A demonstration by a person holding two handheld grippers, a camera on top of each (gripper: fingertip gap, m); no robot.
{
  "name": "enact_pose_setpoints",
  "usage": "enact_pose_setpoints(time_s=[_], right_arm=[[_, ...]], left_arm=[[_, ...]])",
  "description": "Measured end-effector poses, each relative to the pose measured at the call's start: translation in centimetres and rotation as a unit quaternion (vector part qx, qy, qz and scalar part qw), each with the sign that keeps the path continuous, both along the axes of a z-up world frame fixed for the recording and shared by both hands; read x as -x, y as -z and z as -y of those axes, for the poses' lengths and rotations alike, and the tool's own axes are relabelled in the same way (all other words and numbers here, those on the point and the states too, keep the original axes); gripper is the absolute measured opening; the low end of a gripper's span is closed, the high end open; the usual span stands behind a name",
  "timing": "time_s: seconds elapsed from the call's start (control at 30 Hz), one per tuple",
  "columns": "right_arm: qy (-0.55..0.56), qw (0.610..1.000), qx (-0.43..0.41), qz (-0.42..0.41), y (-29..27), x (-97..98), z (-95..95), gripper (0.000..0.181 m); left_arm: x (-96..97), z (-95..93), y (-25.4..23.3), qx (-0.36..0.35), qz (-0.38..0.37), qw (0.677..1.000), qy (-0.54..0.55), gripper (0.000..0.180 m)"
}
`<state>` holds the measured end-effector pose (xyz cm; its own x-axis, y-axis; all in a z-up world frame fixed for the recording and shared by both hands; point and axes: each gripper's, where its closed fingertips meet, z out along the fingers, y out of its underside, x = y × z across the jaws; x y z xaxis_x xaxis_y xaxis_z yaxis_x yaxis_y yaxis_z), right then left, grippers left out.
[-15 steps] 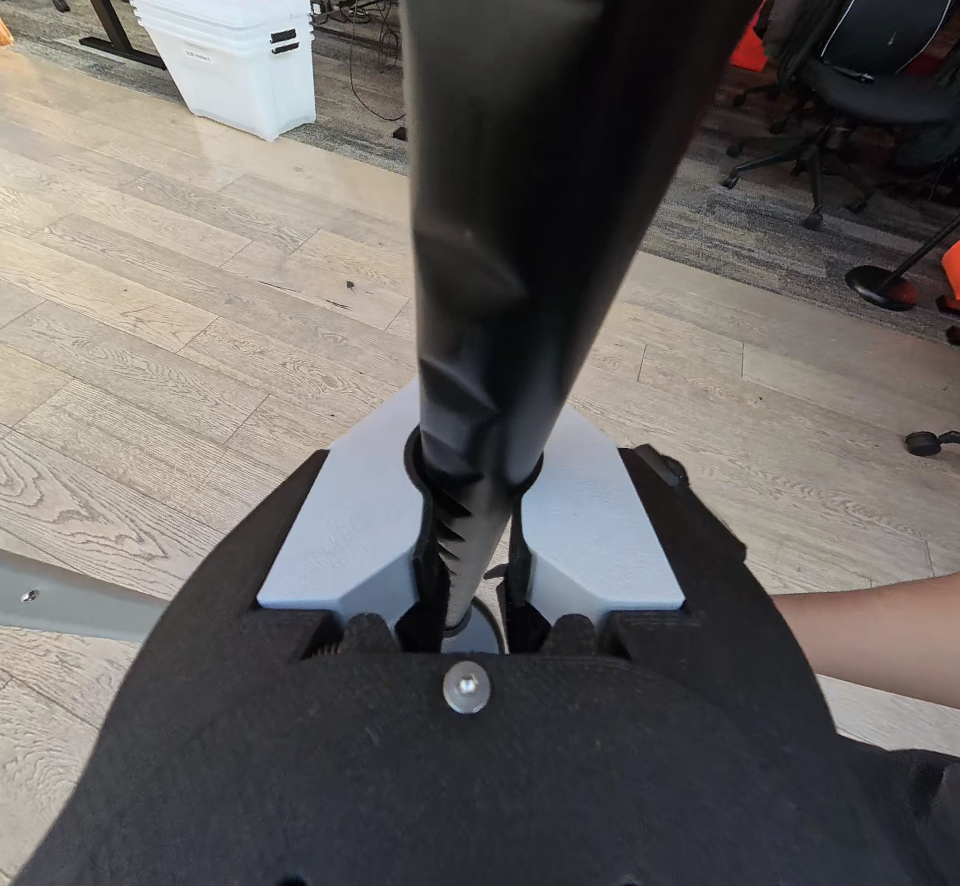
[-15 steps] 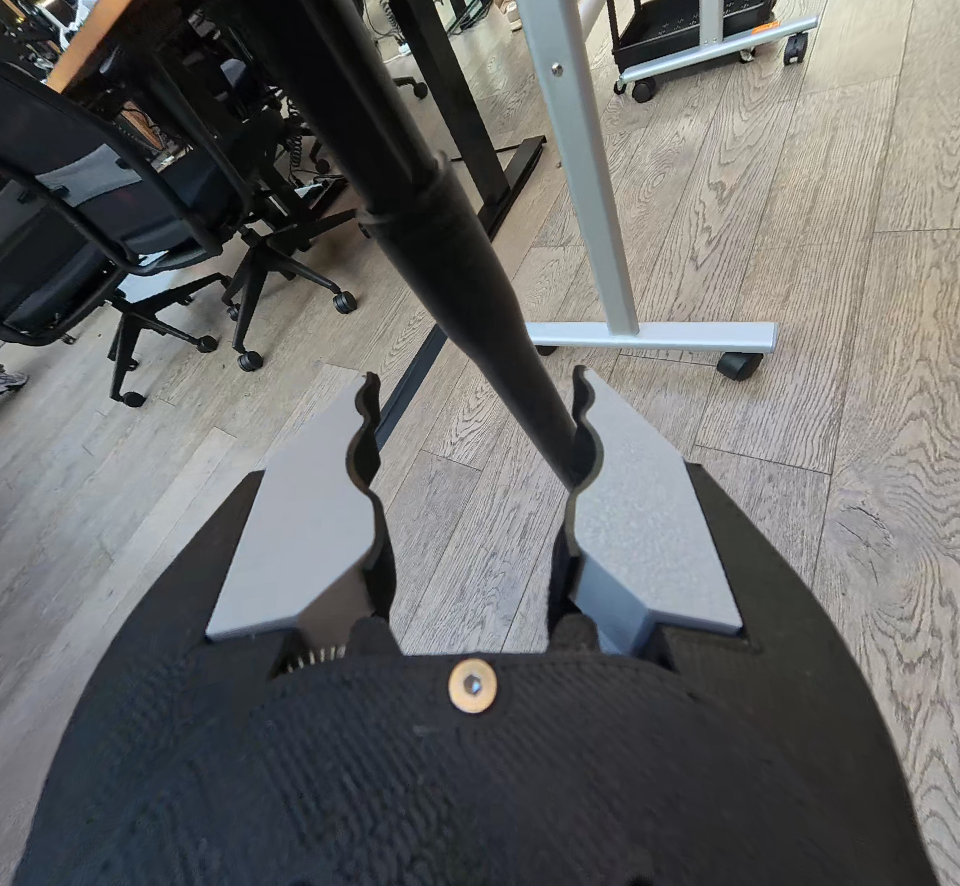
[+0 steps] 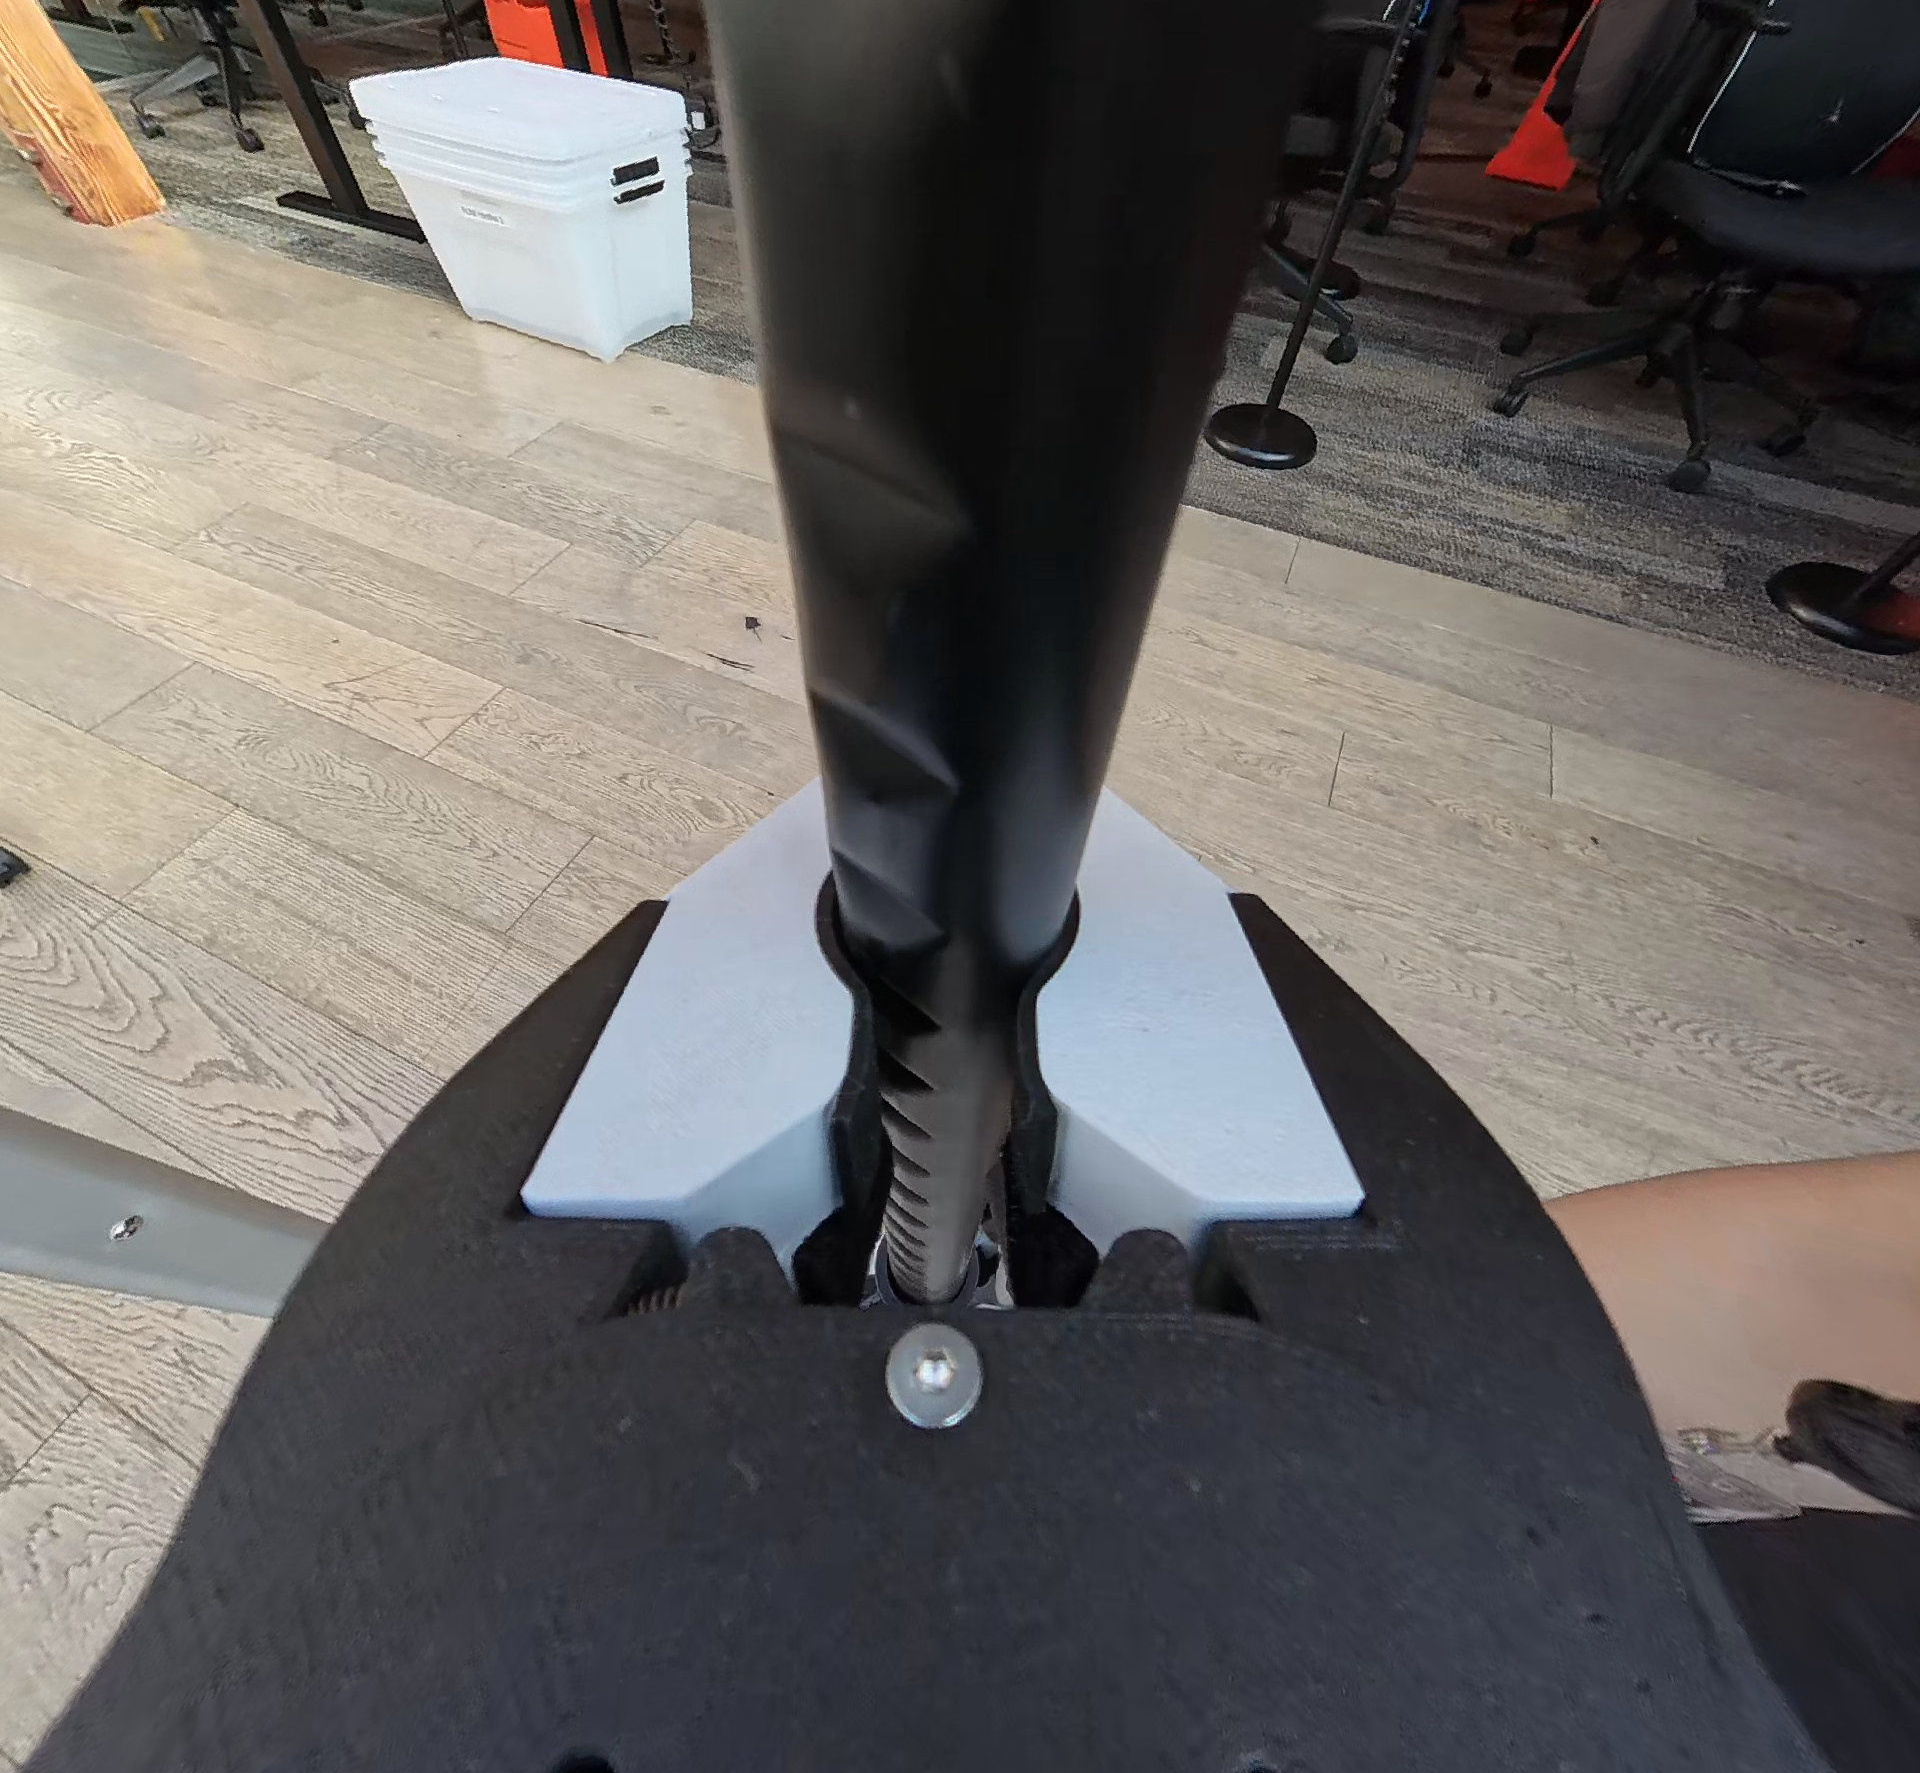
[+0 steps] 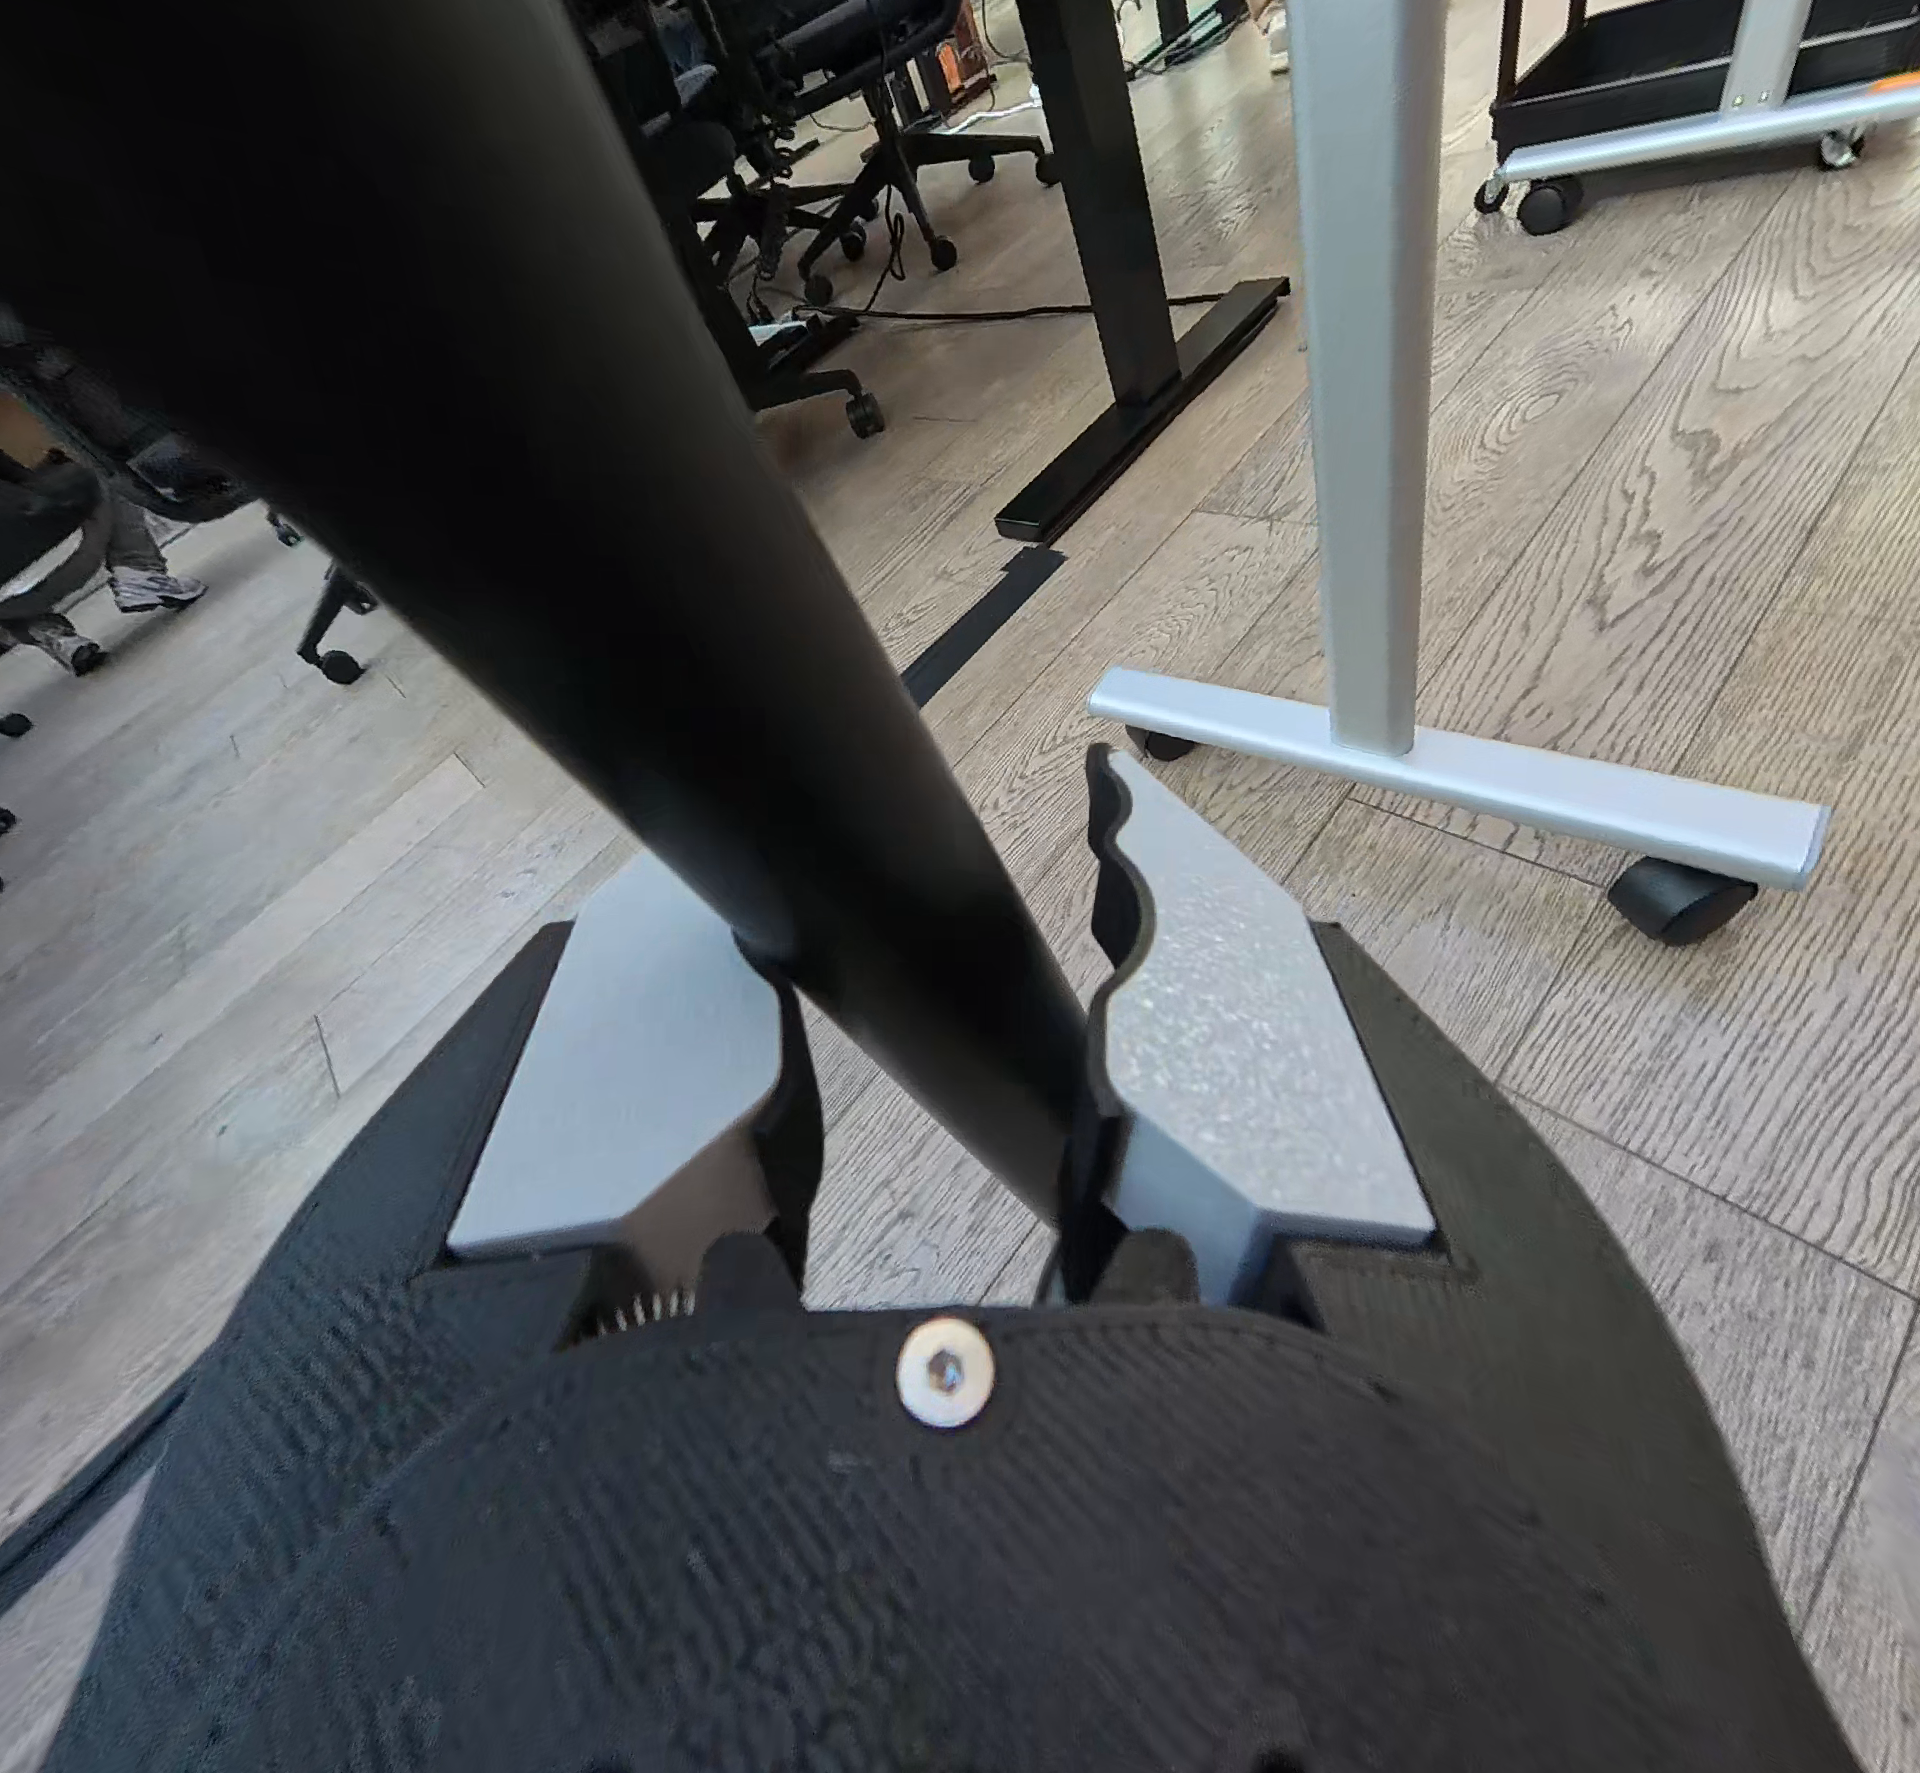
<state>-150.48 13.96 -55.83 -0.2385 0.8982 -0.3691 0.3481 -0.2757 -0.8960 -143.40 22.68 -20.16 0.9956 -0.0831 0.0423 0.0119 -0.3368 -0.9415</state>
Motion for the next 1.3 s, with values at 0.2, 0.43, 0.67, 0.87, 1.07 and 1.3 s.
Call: enact_pose_setpoints(time_s=[0.2, 0.43, 0.67, 0.87, 1.07, 1.3], right_arm=[[-0.037, 0.997, -0.069, -0.021, 1.1, 0.1, 0.6, 0.042], [-0.023, 0.99, -0.117, -0.079, 0.3, 0.3, 0.2, 0.026], [-0.084, 0.986, -0.122, -0.079, 0.5, 0.4, 1.0, 0.026], [-0.098, 0.982, -0.157, -0.049, 0.3, -1.3, 1.2, 0.025], [-0.113, 0.982, -0.151, -0.011, -4.2, -5.2, 0.9, 0.024], [-0.087, 0.979, -0.158, 0.091, -13.3, -16.6, -2.1, 0.024]], left_arm=[[0.2, 0.0, 0.1, 0.002, -0.02, 1.0, -0.005, 0.017], [0.1, -0.3, -0.3, -0.028, -0.032, 0.999, 0.007, 0.017], [0.4, -0.4, -0.4, -0.033, -0.02, 0.999, 0.016, 0.017], [-1.1, -0.1, -0.8, -0.035, -0.026, 0.999, 0.023, 0.017], [-1.3, -0.7, -5.5, -0.044, 0.021, 0.999, 0.017, 0.017], [-5.8, -2.2, -14.9, -0.062, 0.119, 0.989, 0.053, 0.016]])
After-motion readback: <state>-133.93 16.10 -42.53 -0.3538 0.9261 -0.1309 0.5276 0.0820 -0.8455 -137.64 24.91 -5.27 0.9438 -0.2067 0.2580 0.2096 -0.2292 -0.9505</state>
